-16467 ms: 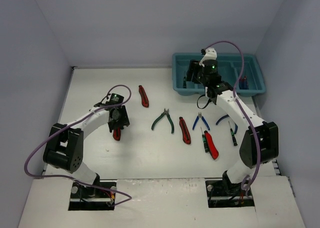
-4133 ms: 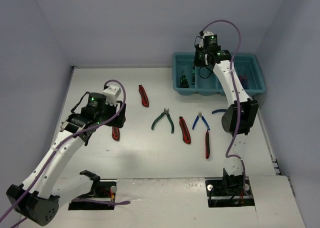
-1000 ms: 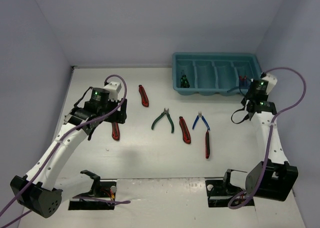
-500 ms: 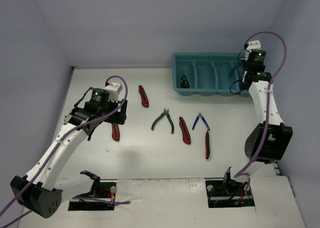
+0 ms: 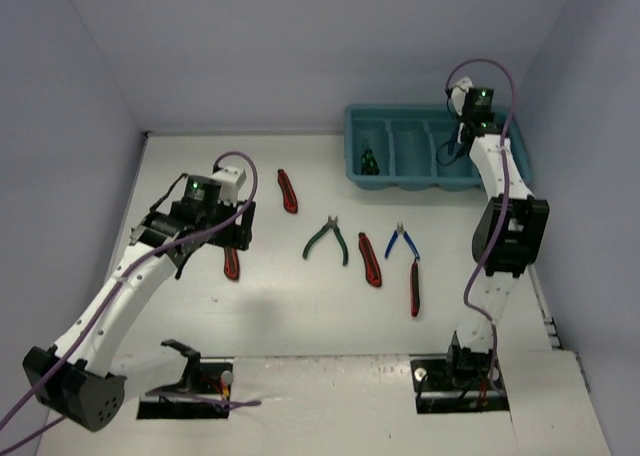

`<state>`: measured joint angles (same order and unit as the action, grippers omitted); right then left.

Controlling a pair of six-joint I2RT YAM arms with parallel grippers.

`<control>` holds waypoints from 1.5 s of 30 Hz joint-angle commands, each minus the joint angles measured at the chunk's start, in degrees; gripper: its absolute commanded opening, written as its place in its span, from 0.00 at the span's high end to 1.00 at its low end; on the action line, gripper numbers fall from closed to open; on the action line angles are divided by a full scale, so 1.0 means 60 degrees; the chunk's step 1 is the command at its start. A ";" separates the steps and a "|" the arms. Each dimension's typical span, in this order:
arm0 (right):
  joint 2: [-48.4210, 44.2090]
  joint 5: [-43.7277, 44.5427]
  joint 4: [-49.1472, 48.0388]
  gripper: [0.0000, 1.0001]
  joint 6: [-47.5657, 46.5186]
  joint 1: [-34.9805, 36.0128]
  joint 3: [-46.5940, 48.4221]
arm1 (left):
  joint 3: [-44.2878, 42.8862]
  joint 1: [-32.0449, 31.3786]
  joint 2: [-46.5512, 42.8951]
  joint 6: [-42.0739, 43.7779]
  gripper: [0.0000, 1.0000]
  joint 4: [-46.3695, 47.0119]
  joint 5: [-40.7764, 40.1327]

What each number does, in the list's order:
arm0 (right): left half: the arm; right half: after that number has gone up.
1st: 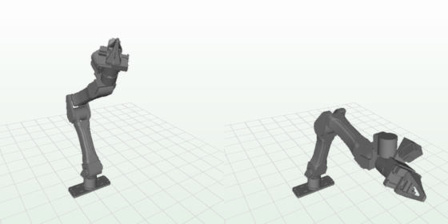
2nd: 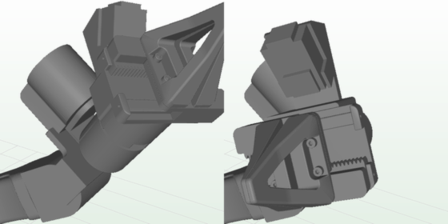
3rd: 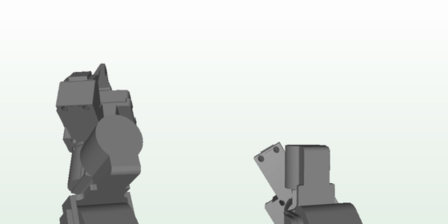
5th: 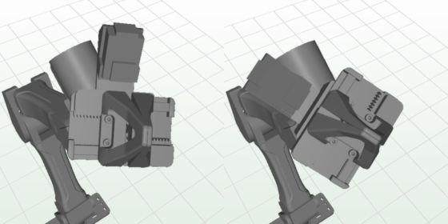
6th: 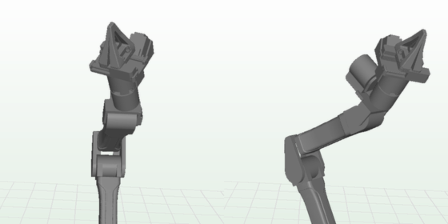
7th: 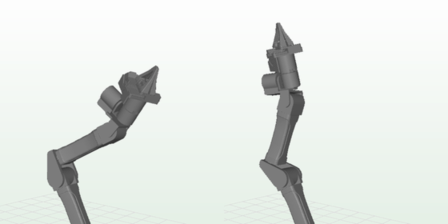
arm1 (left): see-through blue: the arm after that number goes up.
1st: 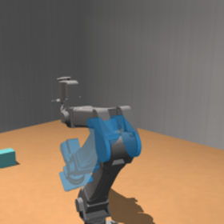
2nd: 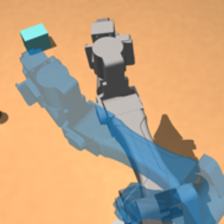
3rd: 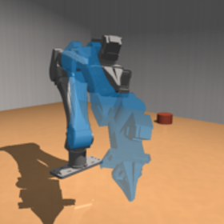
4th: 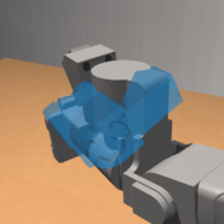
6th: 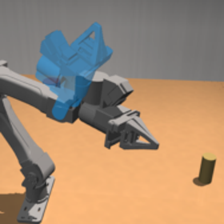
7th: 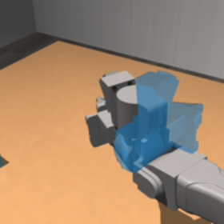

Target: Sort the tools into containers

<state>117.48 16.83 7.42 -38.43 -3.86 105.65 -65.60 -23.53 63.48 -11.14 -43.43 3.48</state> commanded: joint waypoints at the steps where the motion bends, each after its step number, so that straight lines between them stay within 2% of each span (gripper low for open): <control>1: 0.0513 0.0796 -0.1031 0.95 -0.0450 0.0189 0.1109 | -0.0316 -0.0034 -0.0281 0.0054 0.28 -0.0158 -0.0037; 10: 0.2000 0.1485 -0.1149 0.92 -0.0462 0.0464 0.1907 | -0.0235 -0.0016 -0.0645 0.0154 0.28 -0.0411 -0.0201; 16: 0.2656 0.1961 -0.1149 0.83 -0.0640 0.0593 0.2332 | -0.0143 -0.0019 -0.0539 0.0094 0.28 -0.0440 -0.0215; 23: 0.2584 0.2189 -0.1442 0.45 -0.0333 0.0868 0.2401 | -0.0170 -0.0019 -0.0501 0.0069 0.28 -0.0482 -0.0262; 28: 0.1451 0.1598 -0.1427 0.37 0.0384 0.1063 0.2170 | -0.0252 -0.0019 -0.0479 0.0009 0.28 -0.0467 -0.0294; 32: -0.0091 0.0179 -0.1396 0.36 0.1556 0.1160 0.1227 | -0.0409 -0.0006 -0.0381 -0.0050 0.28 -0.0451 -0.0389; 37: -0.2471 -0.2799 -0.1354 0.37 0.4070 0.1186 -0.1339 | -0.0707 -0.0019 -0.0224 -0.0092 0.28 -0.0438 -0.0346; 39: -0.3238 -0.3573 -0.1327 0.39 0.5099 0.1199 -0.2599 | -0.0792 -0.0019 -0.0196 -0.0079 0.28 -0.0411 -0.0305; 45: -0.4635 -0.4535 -0.1296 0.41 0.6388 0.1783 -0.6278 | -0.1001 -0.0018 -0.0165 0.0307 0.28 -0.0409 -0.0370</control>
<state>92.08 -2.47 0.09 -9.29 4.15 81.45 -68.23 -23.51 62.48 -10.96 -47.31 2.09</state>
